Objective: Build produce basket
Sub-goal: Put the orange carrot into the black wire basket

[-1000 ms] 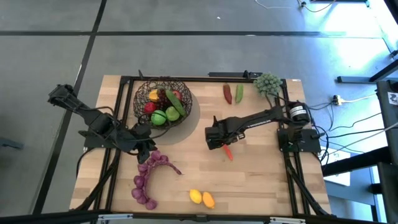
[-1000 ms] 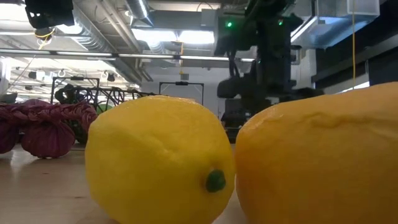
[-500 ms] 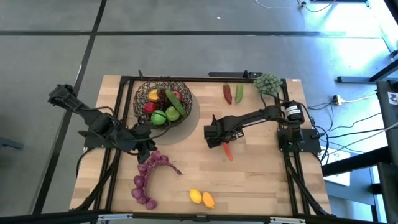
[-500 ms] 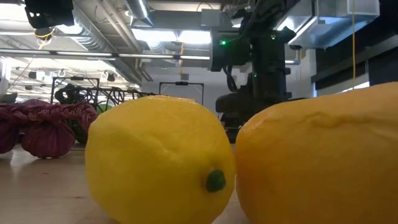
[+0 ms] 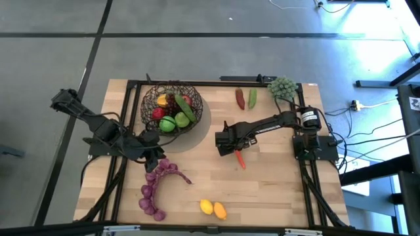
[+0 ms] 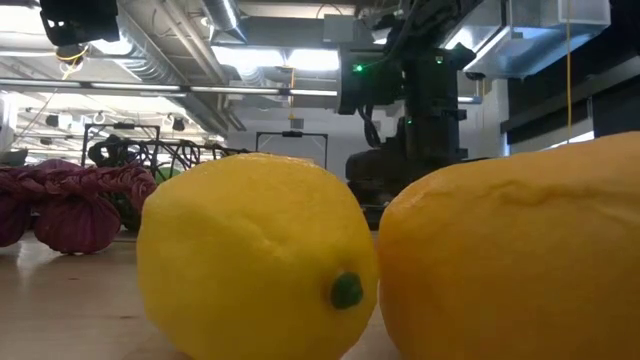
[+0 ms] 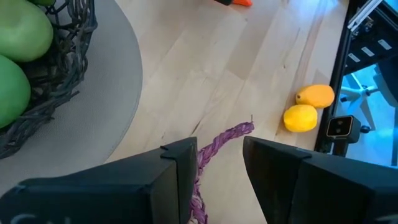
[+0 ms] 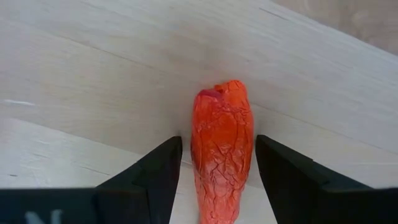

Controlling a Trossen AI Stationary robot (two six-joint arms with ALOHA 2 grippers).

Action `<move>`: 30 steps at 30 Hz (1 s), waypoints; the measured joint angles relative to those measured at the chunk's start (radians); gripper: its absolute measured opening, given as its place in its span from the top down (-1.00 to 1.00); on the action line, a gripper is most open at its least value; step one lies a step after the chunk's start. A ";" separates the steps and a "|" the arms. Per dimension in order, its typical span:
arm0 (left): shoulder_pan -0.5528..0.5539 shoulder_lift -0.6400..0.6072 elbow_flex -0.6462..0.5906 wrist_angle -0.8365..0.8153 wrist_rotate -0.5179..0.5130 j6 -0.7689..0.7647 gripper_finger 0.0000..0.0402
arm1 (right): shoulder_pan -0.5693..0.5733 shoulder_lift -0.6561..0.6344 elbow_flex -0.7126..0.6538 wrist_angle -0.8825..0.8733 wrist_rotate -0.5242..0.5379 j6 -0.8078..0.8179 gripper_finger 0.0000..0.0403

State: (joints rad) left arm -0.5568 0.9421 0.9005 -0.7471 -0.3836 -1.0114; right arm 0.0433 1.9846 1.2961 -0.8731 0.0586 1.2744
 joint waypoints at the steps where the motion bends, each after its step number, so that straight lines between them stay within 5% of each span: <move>1: 0.000 0.000 0.000 0.000 0.000 0.009 0.40 | 0.000 0.000 0.000 0.000 0.000 0.000 -0.01; 12: 0.000 0.000 0.000 0.000 0.000 0.075 0.40 | -0.001 0.000 0.000 0.002 -0.020 0.016 0.04; 20: 0.000 0.000 0.000 -0.001 0.000 0.090 0.40 | -0.001 -0.001 0.000 0.006 -0.021 0.002 0.67; 30: 0.000 0.000 0.000 -0.001 0.000 0.089 0.40 | -0.002 -0.006 0.000 0.028 -0.015 -0.009 0.68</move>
State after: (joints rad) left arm -0.5571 0.9421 0.9005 -0.7481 -0.3835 -0.9222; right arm 0.0410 1.9782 1.2964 -0.8451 0.0433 1.2656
